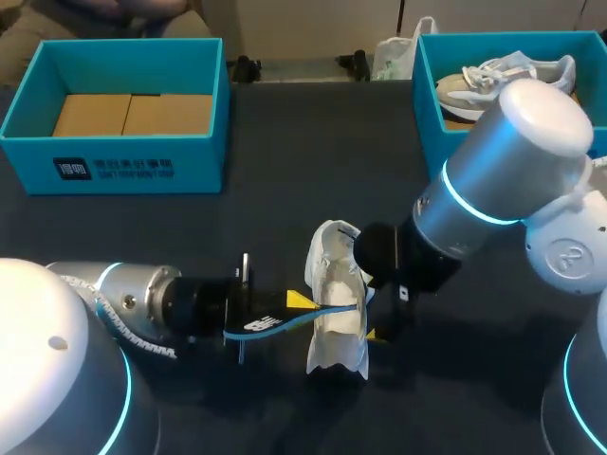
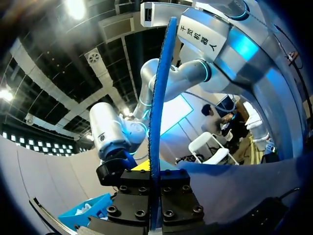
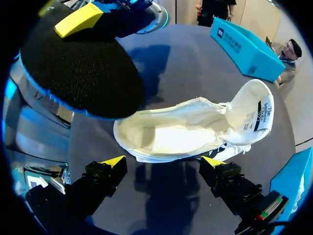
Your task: Take the shoe out of the shoebox, open the shoe tongue, remove and reinsert the insole, then place the shoe into the shoebox
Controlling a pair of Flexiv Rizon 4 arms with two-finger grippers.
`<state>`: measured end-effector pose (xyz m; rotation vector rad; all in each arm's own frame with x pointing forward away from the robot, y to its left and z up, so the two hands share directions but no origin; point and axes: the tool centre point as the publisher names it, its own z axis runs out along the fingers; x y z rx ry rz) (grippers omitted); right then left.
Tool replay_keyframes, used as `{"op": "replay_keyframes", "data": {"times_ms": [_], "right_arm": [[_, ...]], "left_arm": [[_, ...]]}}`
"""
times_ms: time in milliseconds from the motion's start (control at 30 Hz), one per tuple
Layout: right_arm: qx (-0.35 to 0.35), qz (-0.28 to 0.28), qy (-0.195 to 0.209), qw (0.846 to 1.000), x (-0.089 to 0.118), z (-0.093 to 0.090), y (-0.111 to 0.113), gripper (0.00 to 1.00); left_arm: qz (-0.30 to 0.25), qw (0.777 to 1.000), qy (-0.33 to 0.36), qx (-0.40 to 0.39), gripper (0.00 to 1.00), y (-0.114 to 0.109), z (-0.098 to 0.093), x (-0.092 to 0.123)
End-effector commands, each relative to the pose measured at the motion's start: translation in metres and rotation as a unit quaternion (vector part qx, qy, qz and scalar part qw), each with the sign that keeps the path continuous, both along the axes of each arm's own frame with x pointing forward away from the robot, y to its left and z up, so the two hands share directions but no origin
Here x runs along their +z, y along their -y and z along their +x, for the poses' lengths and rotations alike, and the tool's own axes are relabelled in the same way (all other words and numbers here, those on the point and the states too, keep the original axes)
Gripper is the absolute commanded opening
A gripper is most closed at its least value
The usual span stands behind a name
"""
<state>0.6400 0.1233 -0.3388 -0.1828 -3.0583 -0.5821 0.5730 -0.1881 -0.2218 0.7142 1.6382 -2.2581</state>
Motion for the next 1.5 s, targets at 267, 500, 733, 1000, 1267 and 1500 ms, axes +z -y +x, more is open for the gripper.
{"op": "replay_keyframes", "data": {"times_ms": [267,500,733,1000,1267,1500], "right_arm": [[0.002,-0.006,0.002,1.0,-0.008,-0.001,0.0,1.0],[0.002,-0.005,0.0,1.0,-0.013,-0.001,0.003,1.0],[-0.001,-0.001,0.003,1.0,-0.016,-0.001,0.007,1.0],[-0.001,0.0,0.004,1.0,-0.016,-0.002,0.007,1.0],[-0.001,0.0,0.004,1.0,-0.016,-0.002,0.007,1.0],[-0.001,0.0,0.004,1.0,-0.016,-0.002,0.007,1.0]], "left_arm": [[0.002,1.0,-0.008,-0.004,0.0,0.007,0.006,-0.016],[0.002,1.0,-0.011,0.0,0.0,0.008,0.011,-0.022],[0.007,1.0,-0.017,-0.016,0.0,0.012,0.01,-0.025],[0.017,1.0,-0.016,-0.018,0.0,0.018,0.015,-0.034],[0.021,0.999,-0.019,-0.018,0.0,0.022,0.021,-0.041],[0.022,0.999,-0.02,-0.021,0.0,0.026,0.025,-0.046]]}}
